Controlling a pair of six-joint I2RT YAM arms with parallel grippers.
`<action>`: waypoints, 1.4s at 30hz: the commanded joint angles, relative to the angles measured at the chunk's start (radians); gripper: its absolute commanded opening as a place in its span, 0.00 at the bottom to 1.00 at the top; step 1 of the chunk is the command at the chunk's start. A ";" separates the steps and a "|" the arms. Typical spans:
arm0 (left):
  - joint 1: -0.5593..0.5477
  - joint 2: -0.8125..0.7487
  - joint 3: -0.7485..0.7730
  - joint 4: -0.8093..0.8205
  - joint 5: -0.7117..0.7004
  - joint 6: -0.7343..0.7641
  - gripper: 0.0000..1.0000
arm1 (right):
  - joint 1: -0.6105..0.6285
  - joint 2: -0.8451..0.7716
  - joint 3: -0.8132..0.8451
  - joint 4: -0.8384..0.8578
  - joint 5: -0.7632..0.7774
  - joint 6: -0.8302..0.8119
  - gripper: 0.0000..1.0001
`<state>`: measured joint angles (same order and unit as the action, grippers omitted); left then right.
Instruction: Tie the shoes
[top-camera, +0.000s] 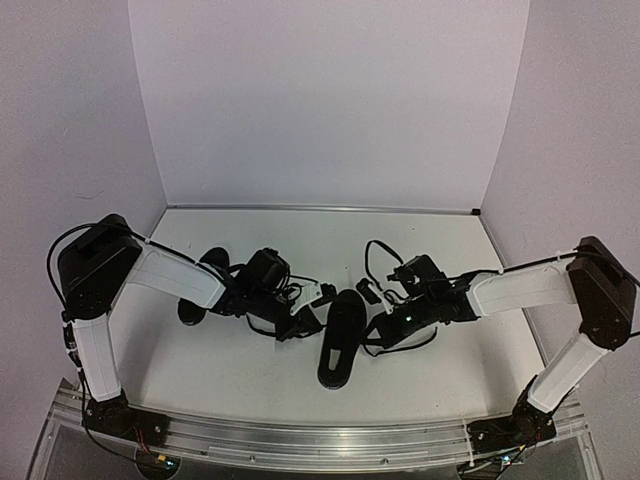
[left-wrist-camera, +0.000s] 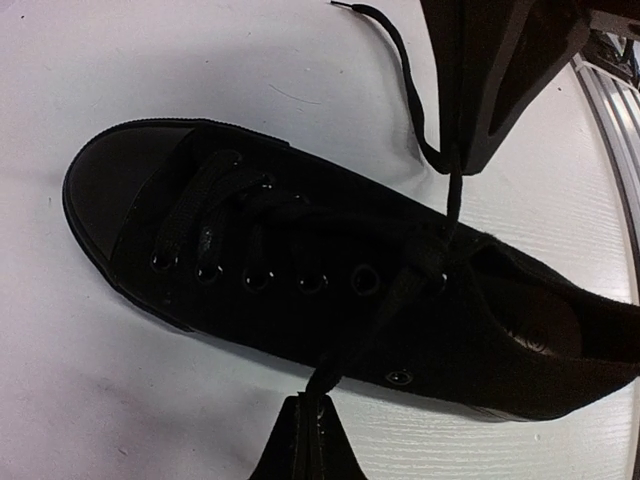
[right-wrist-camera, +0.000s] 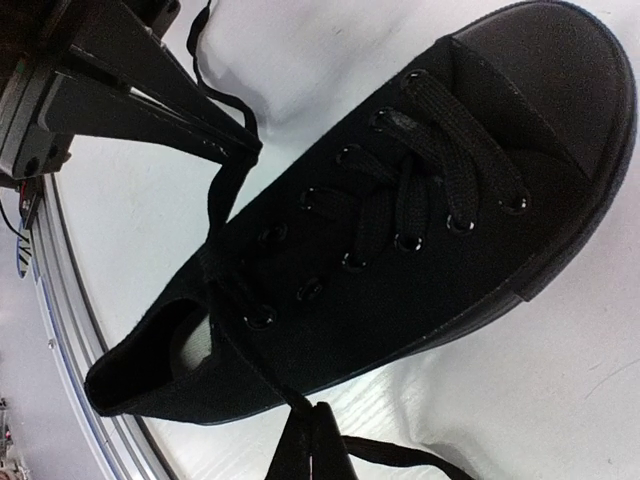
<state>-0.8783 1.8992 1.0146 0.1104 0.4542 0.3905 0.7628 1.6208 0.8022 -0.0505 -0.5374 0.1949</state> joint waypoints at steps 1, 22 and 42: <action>-0.005 -0.056 -0.010 0.024 -0.036 -0.014 0.00 | 0.004 -0.111 -0.043 -0.011 0.072 0.051 0.00; -0.002 -0.176 -0.157 0.040 -0.162 -0.018 0.00 | 0.004 -0.130 -0.129 -0.089 0.145 0.134 0.00; -0.030 -0.186 -0.149 -0.078 -0.222 -0.036 0.00 | 0.033 -0.002 -0.100 -0.120 0.171 0.151 0.00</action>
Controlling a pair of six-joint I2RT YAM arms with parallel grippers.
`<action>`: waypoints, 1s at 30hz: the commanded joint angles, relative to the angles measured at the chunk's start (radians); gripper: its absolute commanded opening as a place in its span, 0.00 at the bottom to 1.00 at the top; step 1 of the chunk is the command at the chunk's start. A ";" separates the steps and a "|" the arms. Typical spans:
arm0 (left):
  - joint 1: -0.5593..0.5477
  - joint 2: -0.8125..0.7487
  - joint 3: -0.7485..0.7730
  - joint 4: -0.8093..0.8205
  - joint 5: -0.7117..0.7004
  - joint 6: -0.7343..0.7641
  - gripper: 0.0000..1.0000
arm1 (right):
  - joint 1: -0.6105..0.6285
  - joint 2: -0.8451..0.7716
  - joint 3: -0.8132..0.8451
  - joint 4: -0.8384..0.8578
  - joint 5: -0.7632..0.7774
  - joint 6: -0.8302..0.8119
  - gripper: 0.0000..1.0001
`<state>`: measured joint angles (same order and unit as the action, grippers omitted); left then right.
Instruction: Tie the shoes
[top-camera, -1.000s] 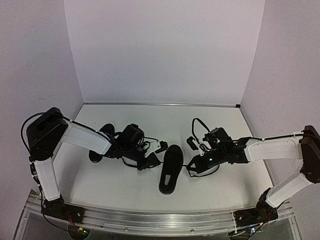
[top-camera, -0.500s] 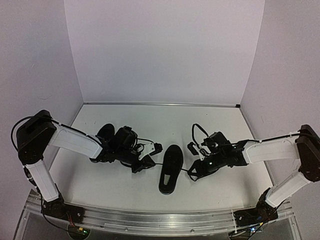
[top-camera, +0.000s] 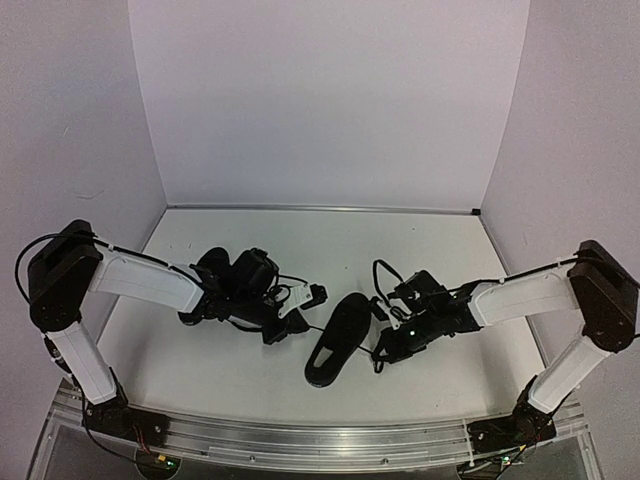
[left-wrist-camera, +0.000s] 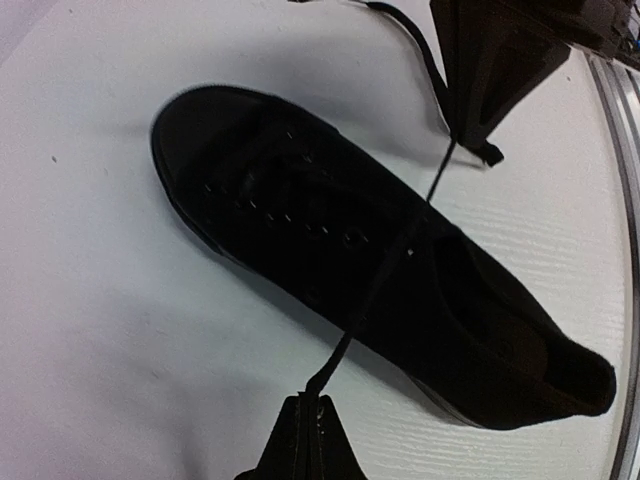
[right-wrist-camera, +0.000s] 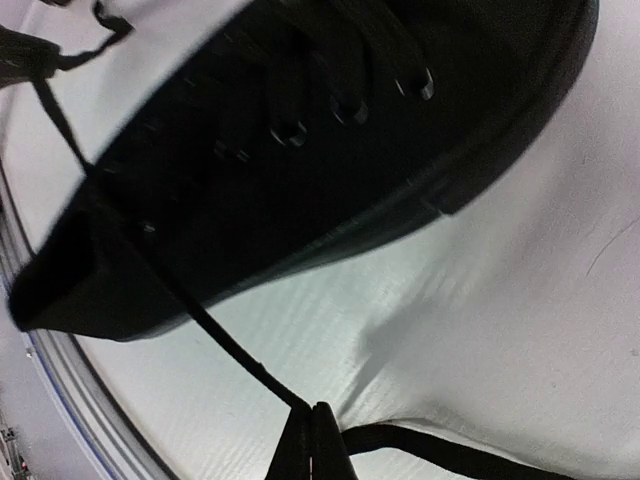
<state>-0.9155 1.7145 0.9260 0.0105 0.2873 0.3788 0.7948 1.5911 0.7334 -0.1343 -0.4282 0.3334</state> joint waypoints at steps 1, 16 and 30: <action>0.007 0.003 -0.069 0.023 -0.067 -0.026 0.00 | 0.001 0.037 -0.036 -0.037 0.070 0.015 0.00; -0.016 -0.002 -0.039 0.068 0.009 -0.044 0.00 | 0.001 0.256 0.224 0.006 0.103 -0.014 0.00; -0.015 -0.071 -0.077 0.027 -0.044 -0.047 0.34 | -0.029 0.192 0.231 -0.004 0.056 -0.038 0.16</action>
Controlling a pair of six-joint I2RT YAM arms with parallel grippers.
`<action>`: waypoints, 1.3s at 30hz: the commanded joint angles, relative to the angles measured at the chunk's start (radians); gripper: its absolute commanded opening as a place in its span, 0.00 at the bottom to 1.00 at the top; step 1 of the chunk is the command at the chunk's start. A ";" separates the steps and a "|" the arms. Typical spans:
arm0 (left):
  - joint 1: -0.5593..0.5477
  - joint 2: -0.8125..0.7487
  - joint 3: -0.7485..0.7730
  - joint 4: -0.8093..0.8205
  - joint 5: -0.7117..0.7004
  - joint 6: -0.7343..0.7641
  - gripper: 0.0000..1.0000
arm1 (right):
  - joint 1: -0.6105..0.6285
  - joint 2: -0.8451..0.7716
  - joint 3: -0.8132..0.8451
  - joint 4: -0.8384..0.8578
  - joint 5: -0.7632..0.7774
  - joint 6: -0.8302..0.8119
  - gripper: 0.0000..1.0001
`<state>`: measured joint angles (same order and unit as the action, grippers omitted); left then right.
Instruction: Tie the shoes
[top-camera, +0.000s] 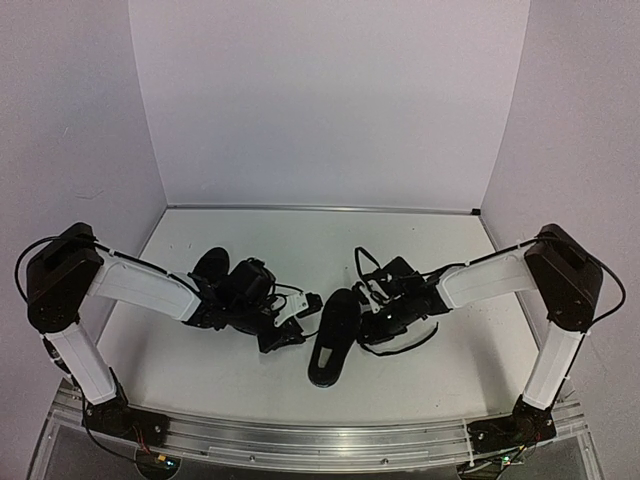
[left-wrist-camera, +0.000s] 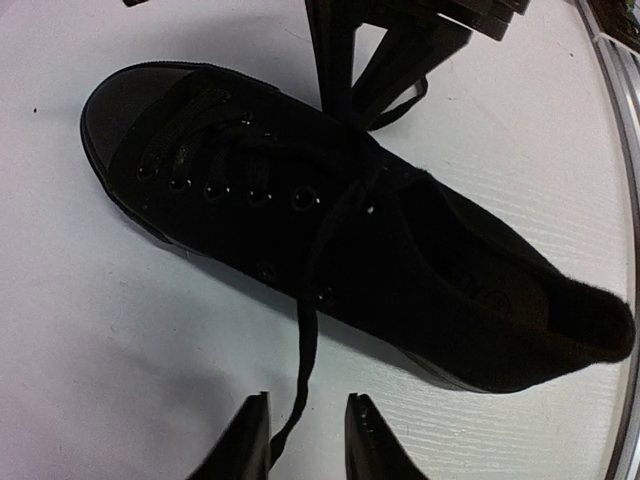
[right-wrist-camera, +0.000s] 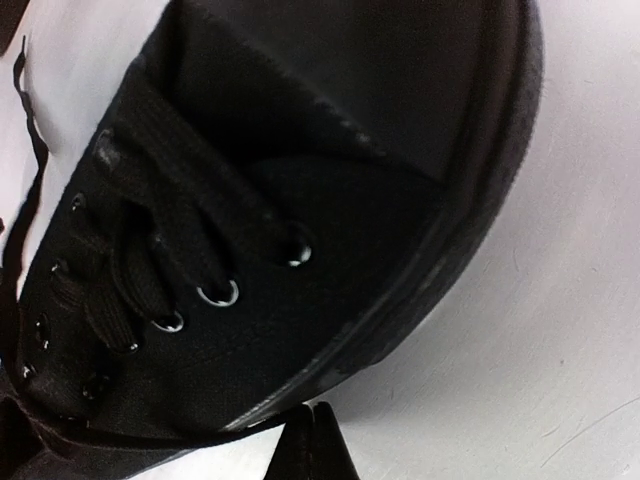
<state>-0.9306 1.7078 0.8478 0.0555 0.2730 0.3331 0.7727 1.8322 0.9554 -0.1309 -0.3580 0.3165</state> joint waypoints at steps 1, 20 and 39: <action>0.000 -0.067 0.004 -0.028 -0.034 0.007 0.36 | -0.007 -0.072 -0.001 -0.008 -0.017 -0.017 0.22; 0.030 0.097 0.137 -0.112 -0.001 0.159 0.25 | -0.007 -0.299 -0.024 -0.071 -0.033 0.003 0.56; 0.026 -0.050 0.057 0.108 0.101 0.075 0.00 | -0.007 -0.273 0.027 0.025 -0.158 0.062 0.49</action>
<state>-0.9020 1.7502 0.9163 0.0290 0.3012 0.4647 0.7628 1.5484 0.9322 -0.1866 -0.4345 0.3404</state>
